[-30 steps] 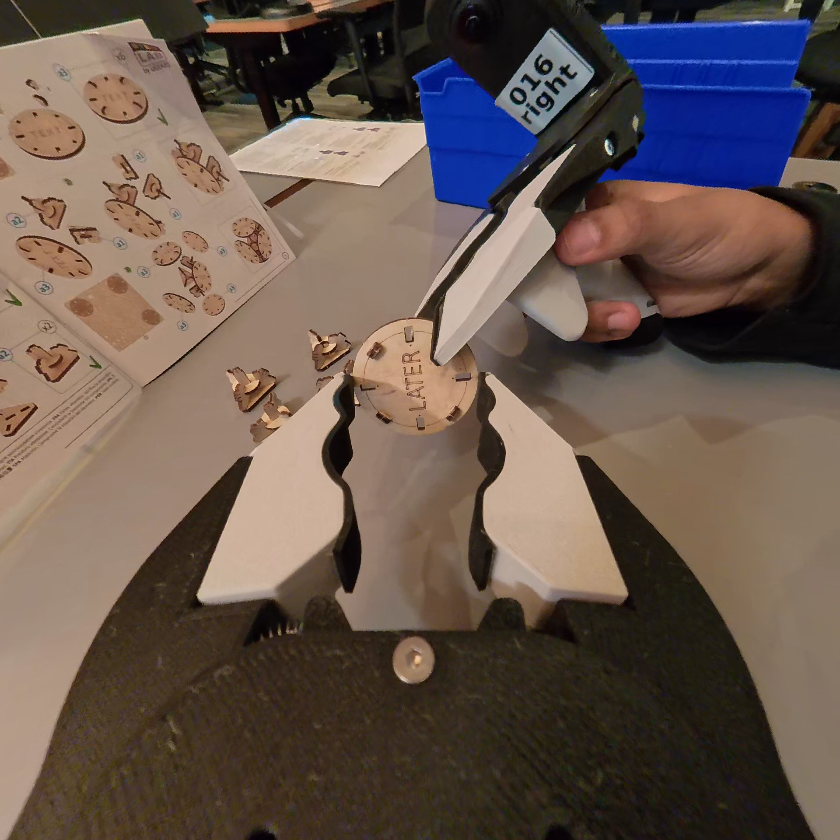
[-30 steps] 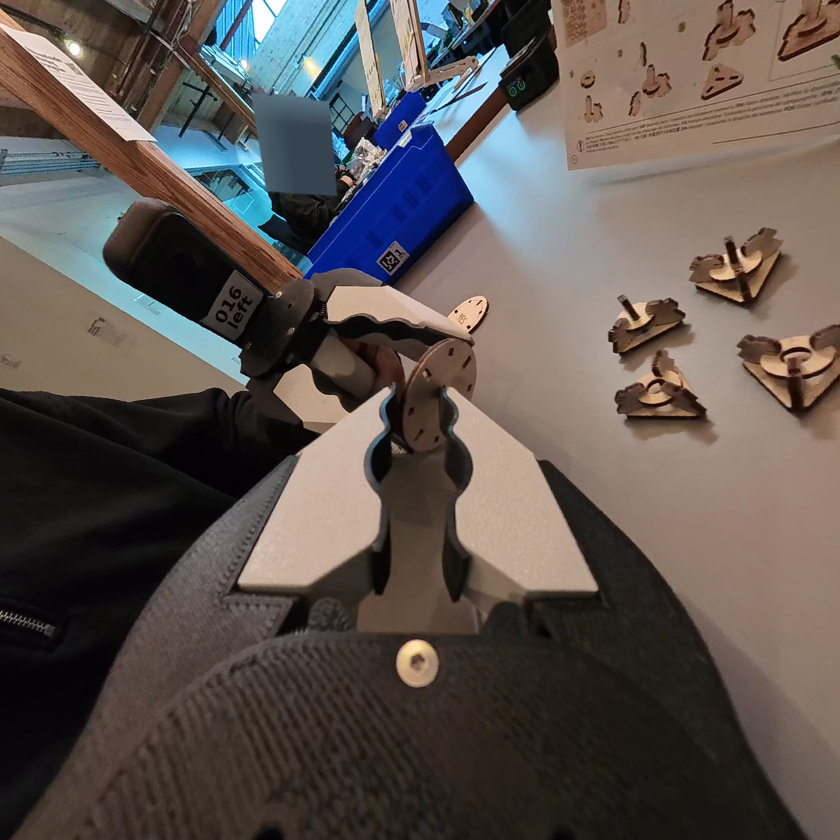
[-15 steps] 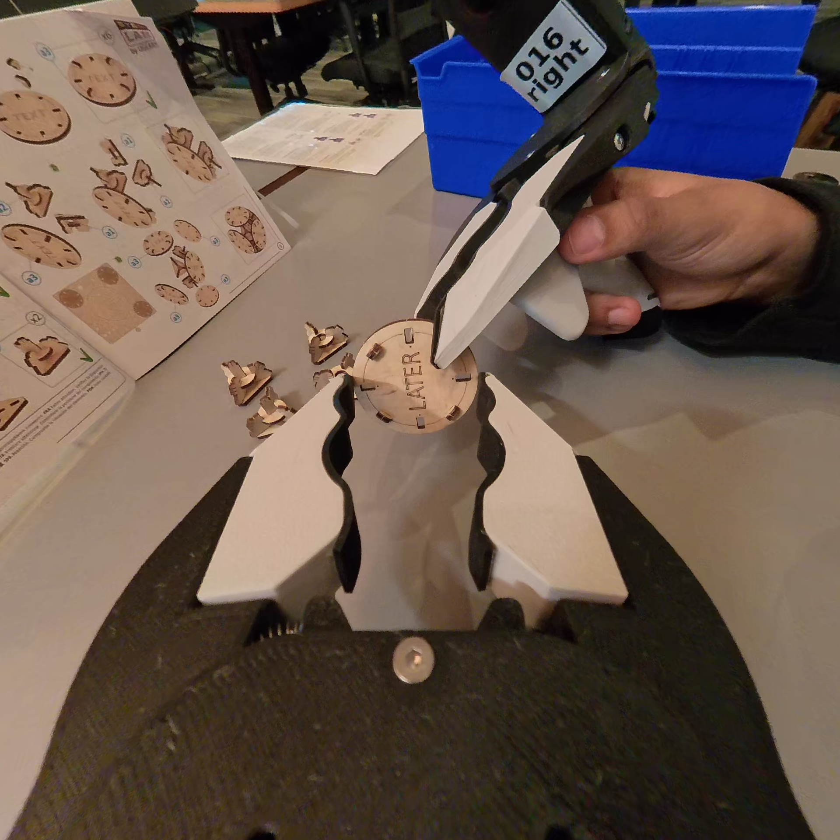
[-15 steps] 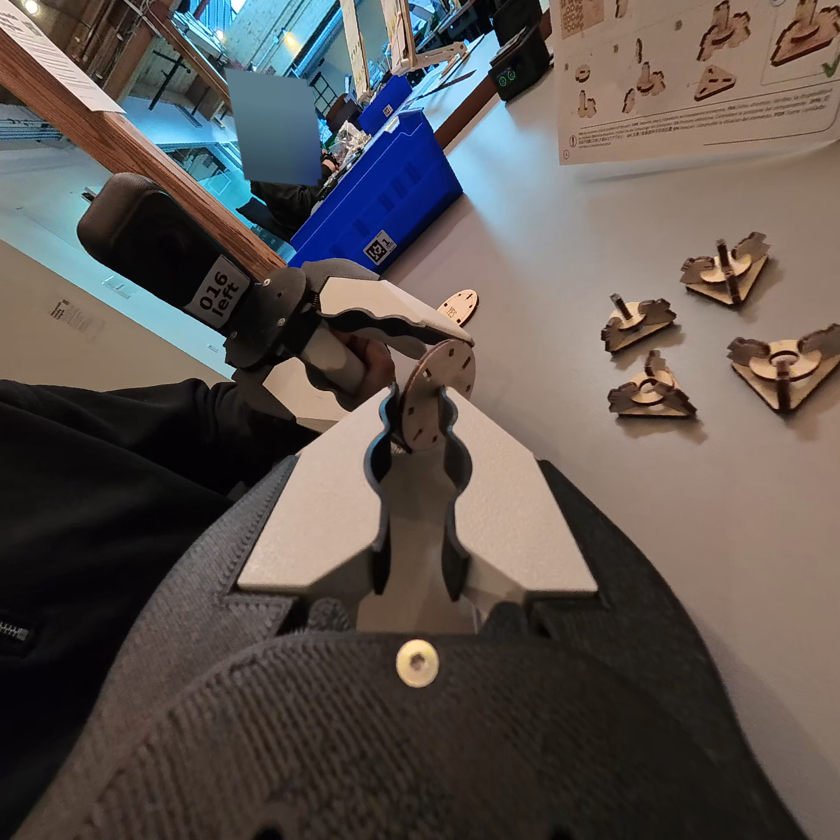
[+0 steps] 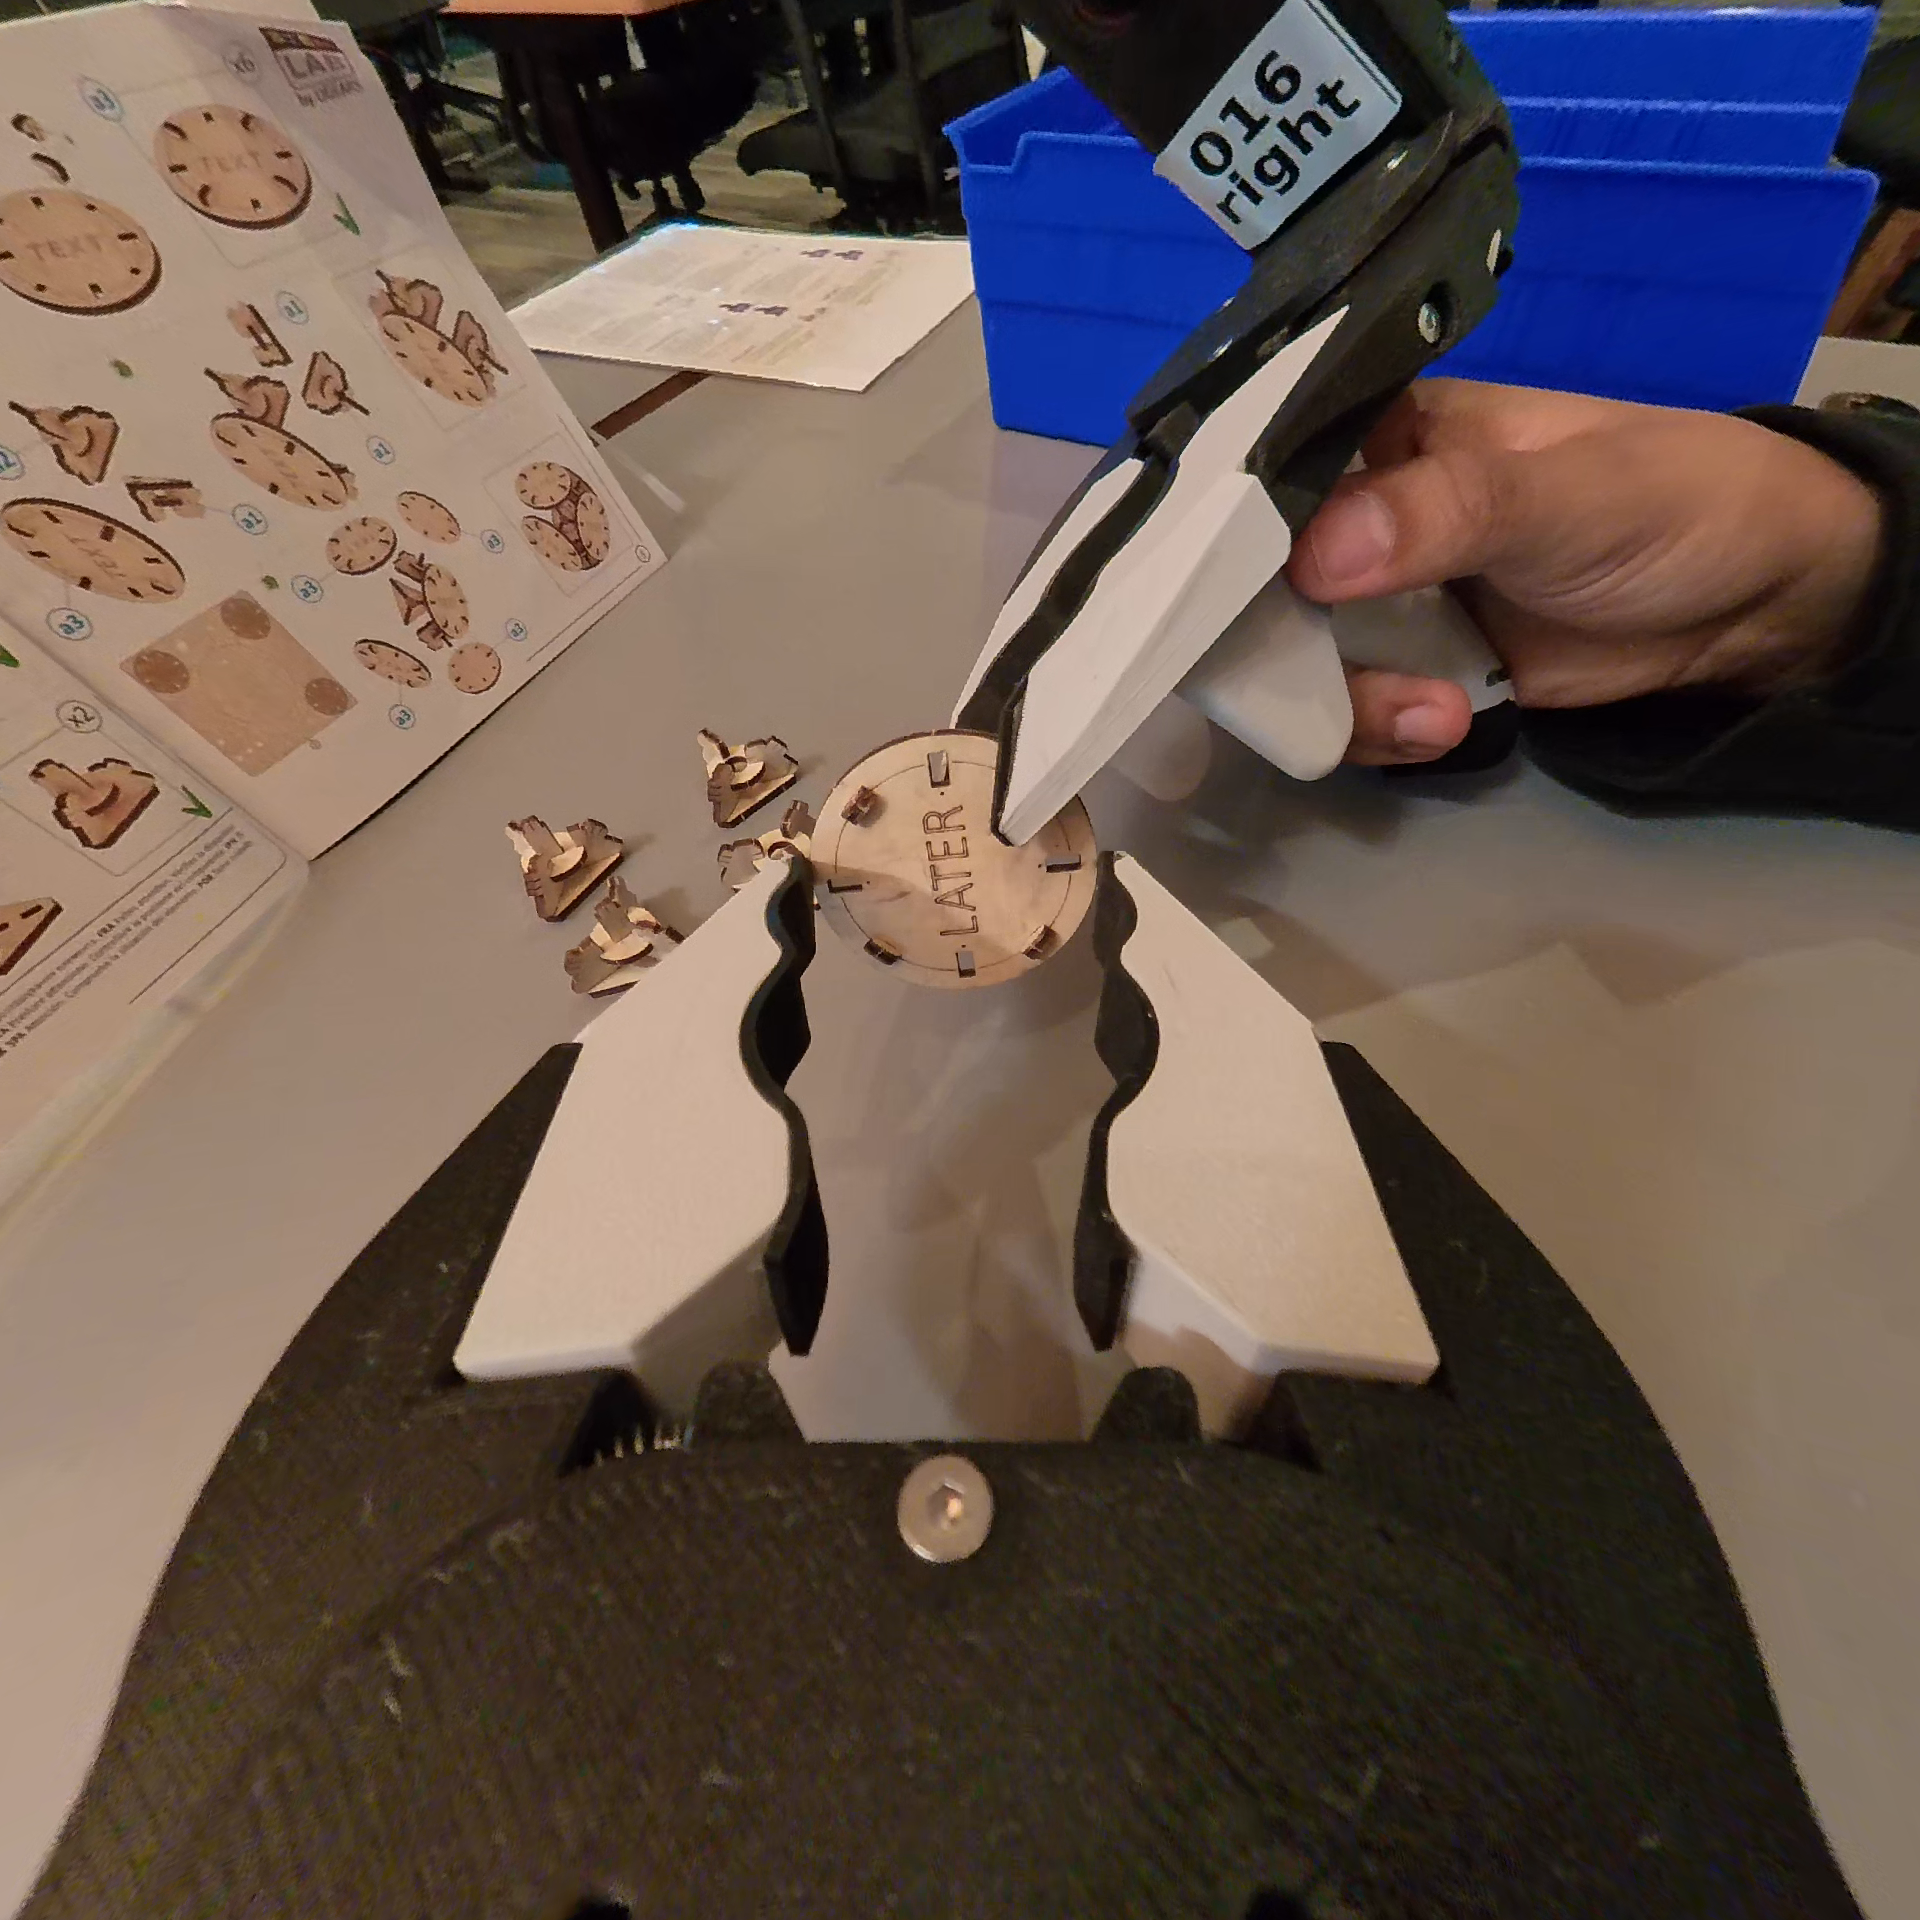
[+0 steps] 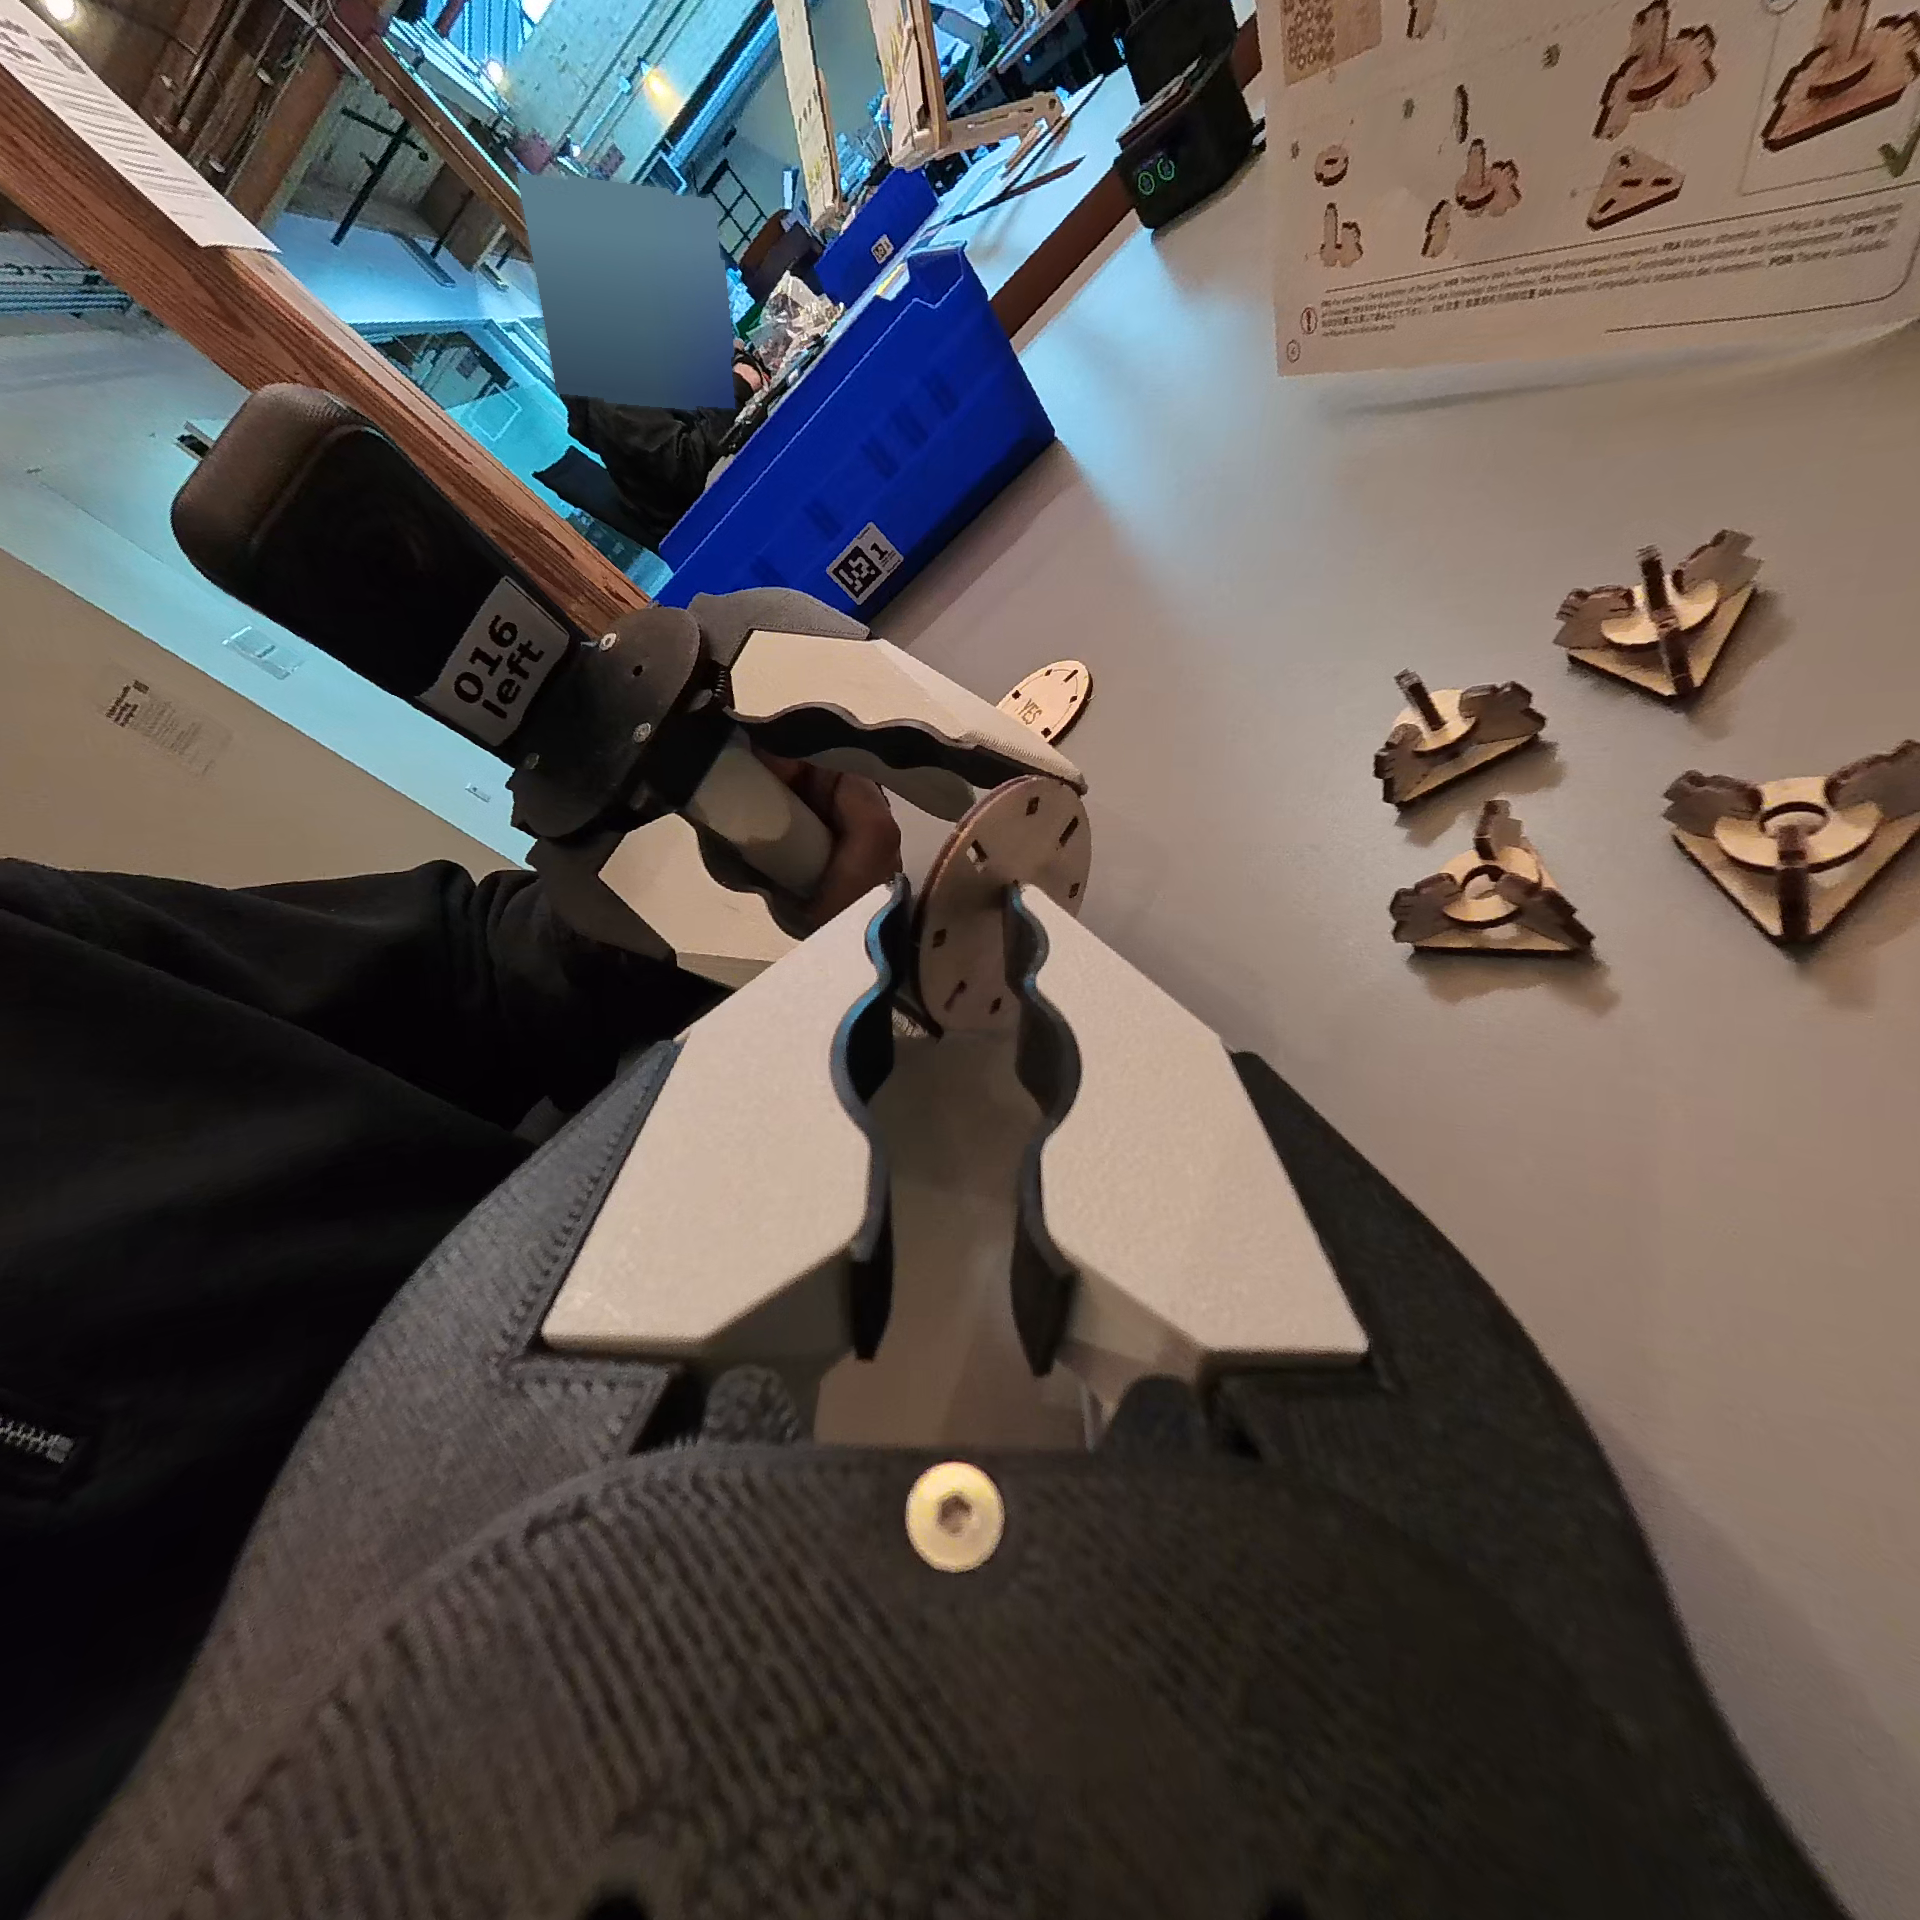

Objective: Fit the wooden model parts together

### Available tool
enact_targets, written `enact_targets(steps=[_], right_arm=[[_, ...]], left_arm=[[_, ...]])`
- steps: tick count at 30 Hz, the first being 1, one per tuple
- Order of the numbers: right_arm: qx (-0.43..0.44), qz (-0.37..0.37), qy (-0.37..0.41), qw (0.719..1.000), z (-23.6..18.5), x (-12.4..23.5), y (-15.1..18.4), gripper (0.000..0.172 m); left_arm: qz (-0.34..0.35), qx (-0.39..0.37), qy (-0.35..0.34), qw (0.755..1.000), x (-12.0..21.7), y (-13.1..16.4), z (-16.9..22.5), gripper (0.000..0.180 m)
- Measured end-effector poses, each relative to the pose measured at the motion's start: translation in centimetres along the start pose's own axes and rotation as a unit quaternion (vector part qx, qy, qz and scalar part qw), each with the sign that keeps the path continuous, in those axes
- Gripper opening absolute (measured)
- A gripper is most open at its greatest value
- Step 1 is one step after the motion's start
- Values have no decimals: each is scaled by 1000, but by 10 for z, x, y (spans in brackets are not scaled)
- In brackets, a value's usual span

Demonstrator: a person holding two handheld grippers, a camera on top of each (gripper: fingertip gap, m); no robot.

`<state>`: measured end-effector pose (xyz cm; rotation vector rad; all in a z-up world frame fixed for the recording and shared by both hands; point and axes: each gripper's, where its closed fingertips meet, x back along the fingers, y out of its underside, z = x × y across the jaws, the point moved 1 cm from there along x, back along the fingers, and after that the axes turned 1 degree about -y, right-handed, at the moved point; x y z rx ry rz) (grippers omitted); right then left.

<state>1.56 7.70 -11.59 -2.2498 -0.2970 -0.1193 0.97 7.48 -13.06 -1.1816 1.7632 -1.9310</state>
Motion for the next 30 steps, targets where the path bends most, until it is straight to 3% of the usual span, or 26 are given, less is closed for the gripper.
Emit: enact_targets(steps=[30], right_arm=[[10, 47, 27, 999, 9, 16, -18, 28]], left_arm=[[5, 41, -2, 999, 2, -1, -9, 54]])
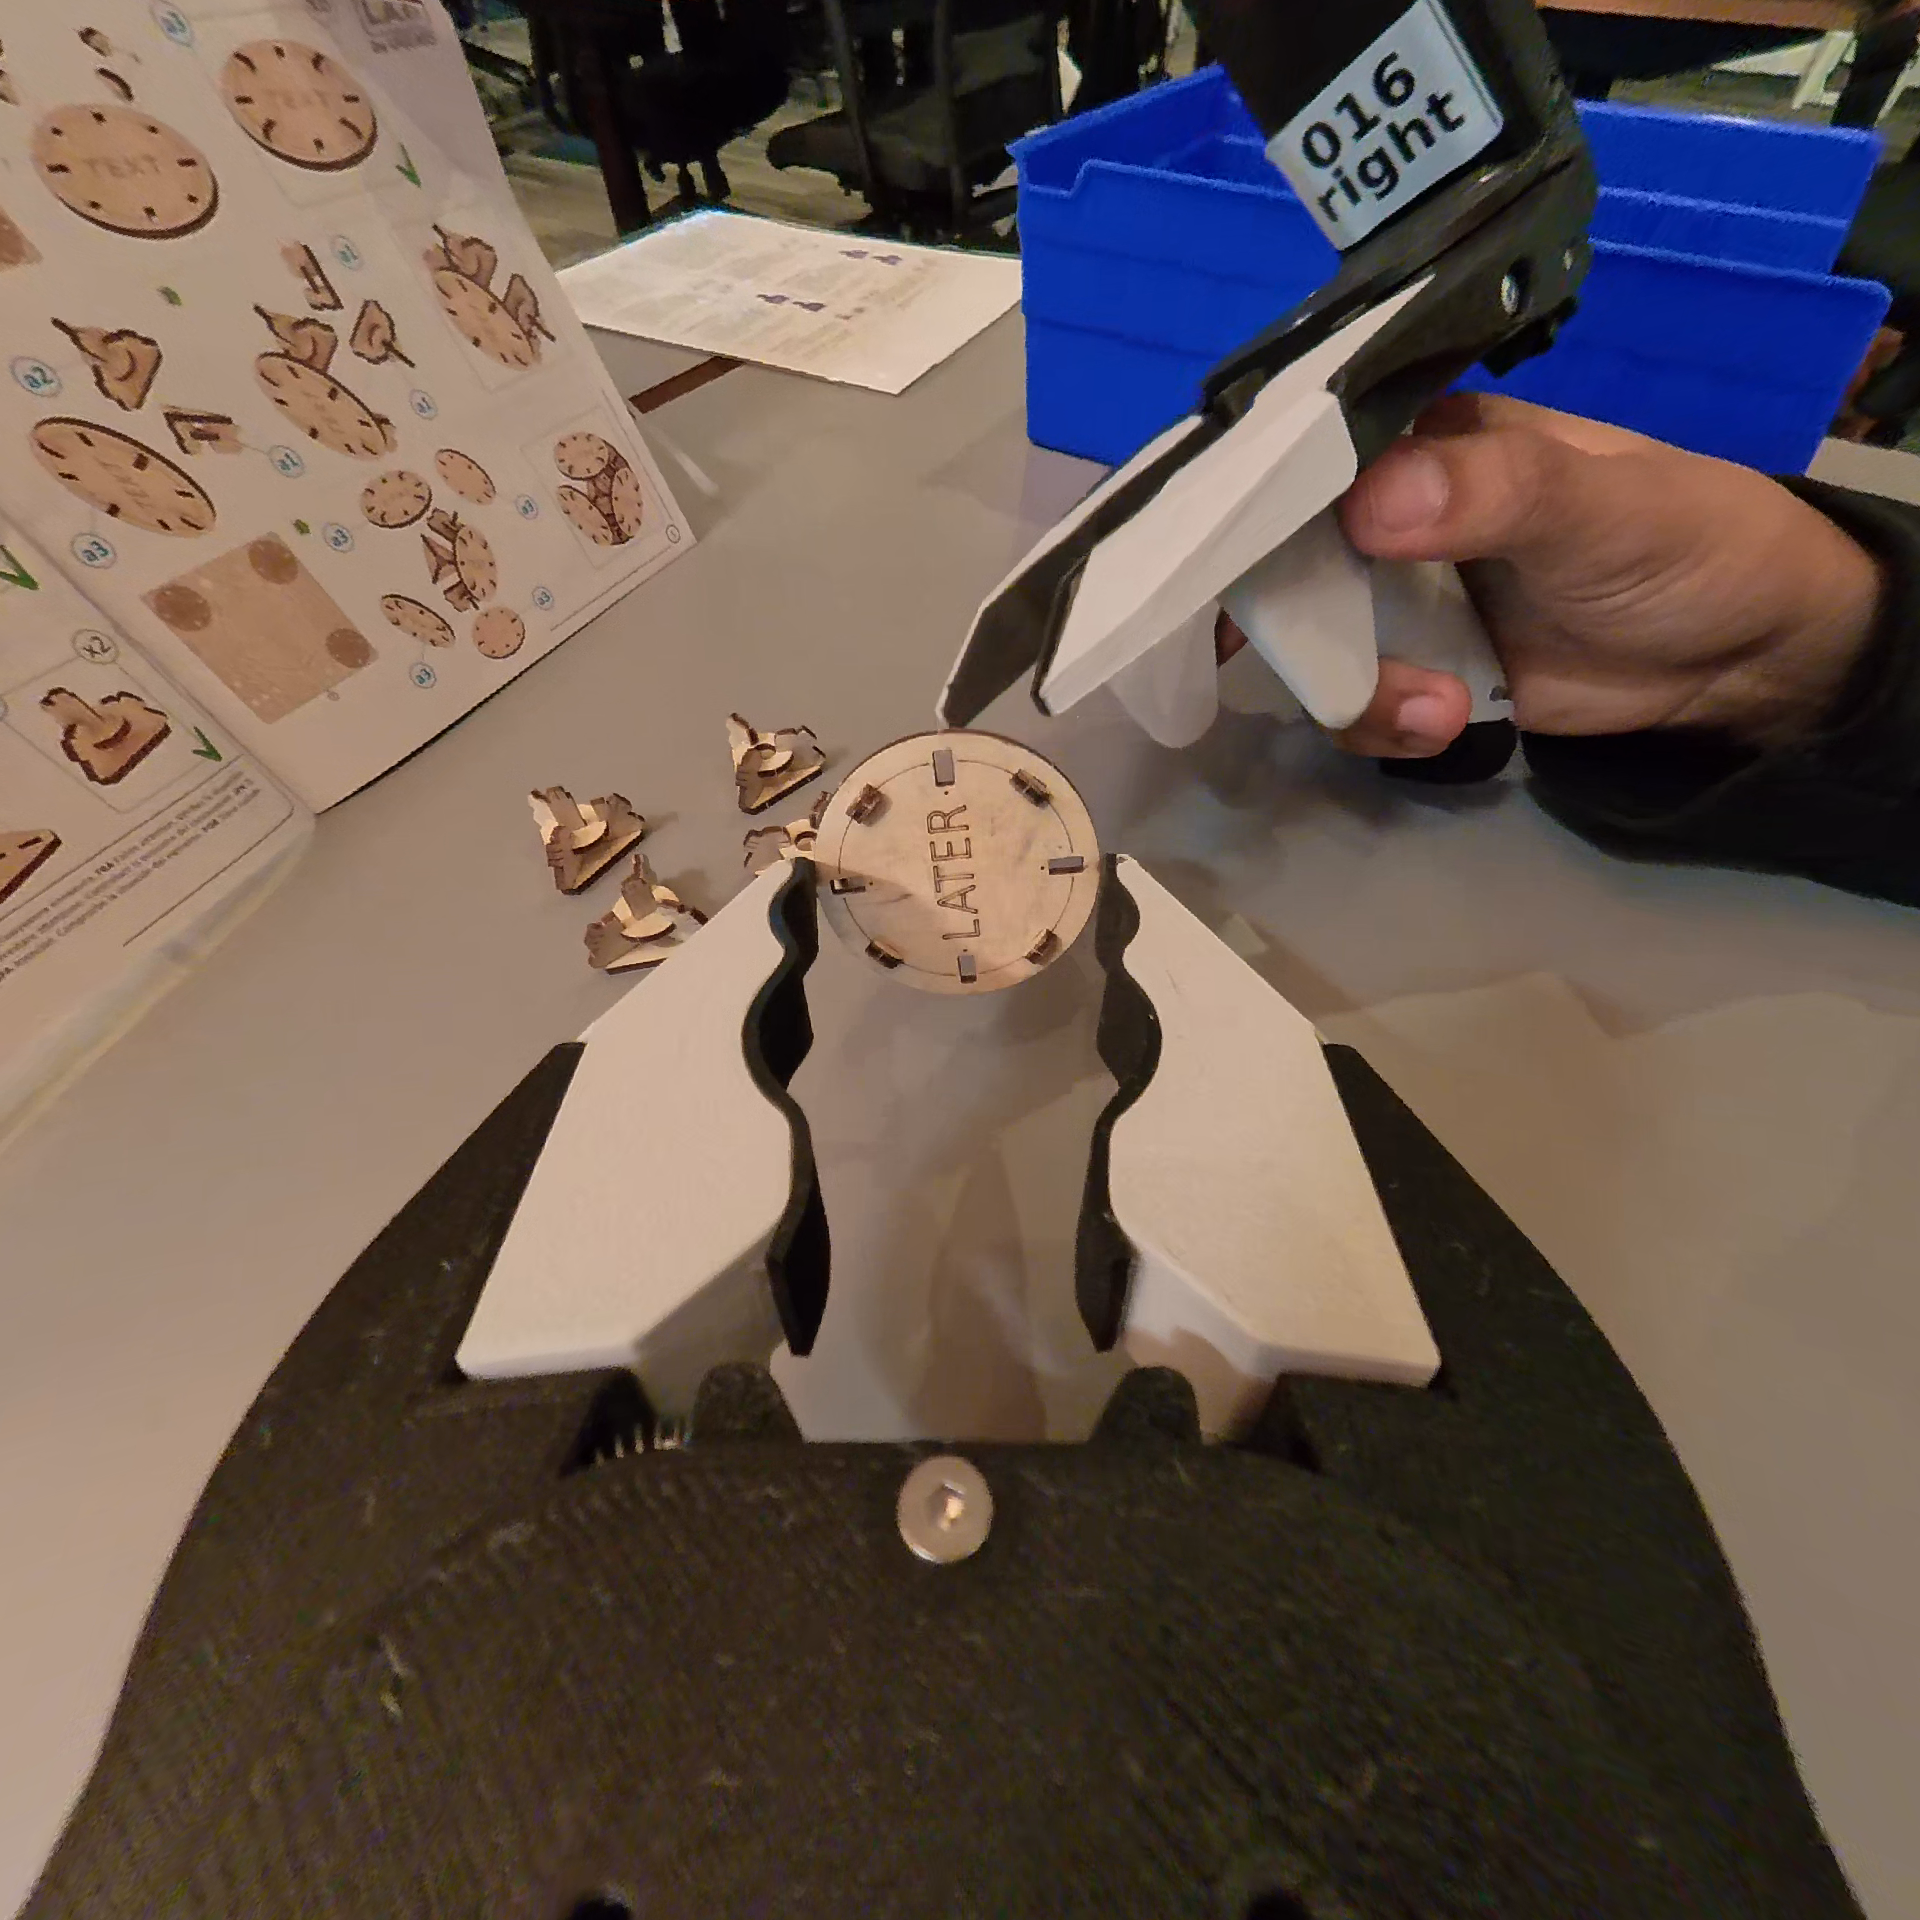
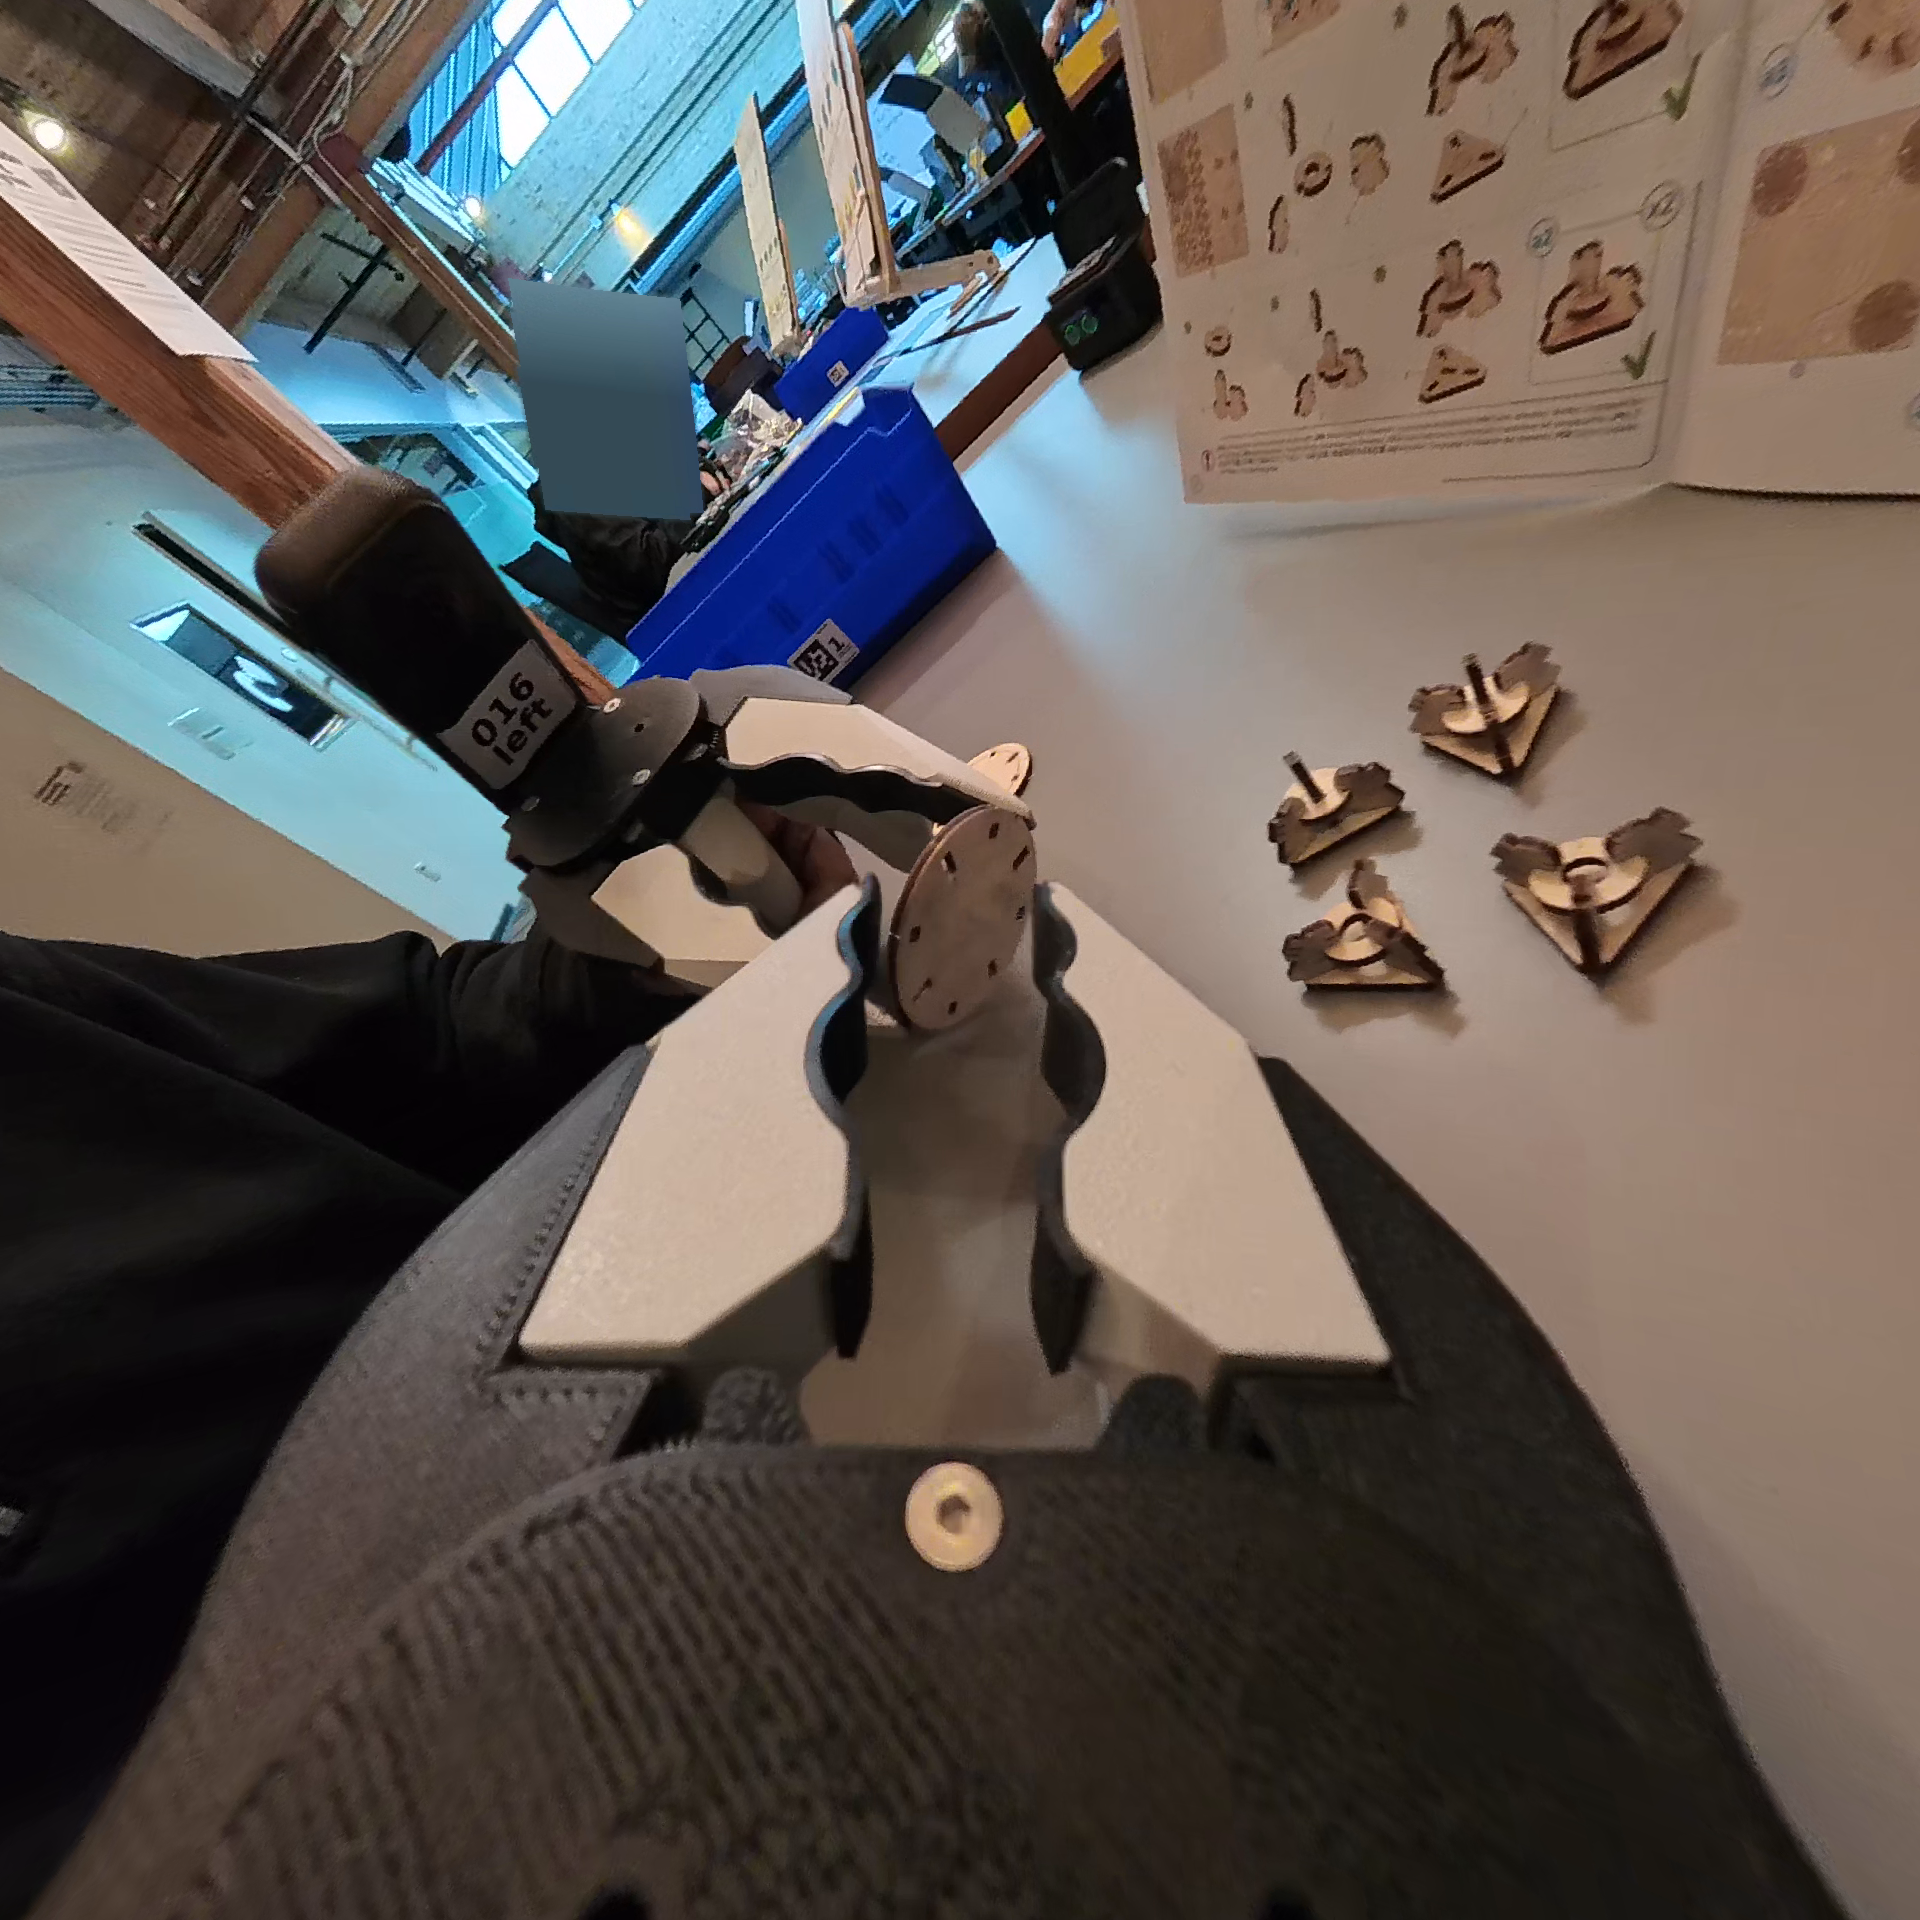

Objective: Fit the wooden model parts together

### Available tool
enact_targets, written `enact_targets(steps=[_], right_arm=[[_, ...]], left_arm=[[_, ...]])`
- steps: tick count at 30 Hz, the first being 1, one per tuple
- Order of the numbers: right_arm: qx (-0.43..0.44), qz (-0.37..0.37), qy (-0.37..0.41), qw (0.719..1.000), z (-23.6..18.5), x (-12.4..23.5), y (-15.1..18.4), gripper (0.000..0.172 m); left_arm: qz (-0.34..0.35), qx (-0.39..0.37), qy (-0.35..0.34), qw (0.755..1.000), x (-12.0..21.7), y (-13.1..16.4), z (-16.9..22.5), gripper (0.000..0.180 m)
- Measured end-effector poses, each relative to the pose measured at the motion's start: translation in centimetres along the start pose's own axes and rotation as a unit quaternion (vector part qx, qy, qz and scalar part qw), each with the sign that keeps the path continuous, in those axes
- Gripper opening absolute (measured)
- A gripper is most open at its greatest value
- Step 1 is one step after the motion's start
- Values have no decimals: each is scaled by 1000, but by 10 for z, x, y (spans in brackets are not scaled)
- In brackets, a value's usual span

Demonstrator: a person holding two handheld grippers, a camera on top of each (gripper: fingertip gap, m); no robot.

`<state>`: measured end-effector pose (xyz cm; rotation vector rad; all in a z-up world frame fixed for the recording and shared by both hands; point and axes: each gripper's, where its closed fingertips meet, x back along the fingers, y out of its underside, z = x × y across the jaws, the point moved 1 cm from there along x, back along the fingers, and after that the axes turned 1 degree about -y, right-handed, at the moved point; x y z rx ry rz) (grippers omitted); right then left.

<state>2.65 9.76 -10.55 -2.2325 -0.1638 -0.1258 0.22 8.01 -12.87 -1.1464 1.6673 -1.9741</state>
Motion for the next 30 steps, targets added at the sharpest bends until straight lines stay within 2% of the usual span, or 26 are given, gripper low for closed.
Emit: enact_targets(steps=[10, 30], right_arm=[[38, 36, 21, 998, 0, 11, -15, 29], [132, 11, 49, 990, -18, 3, -12, 29]], left_arm=[[0, 5, 0, 1000, 0, 0, -1, 55], [6, 30, 9, 999, 1, -1, -5, 54]])
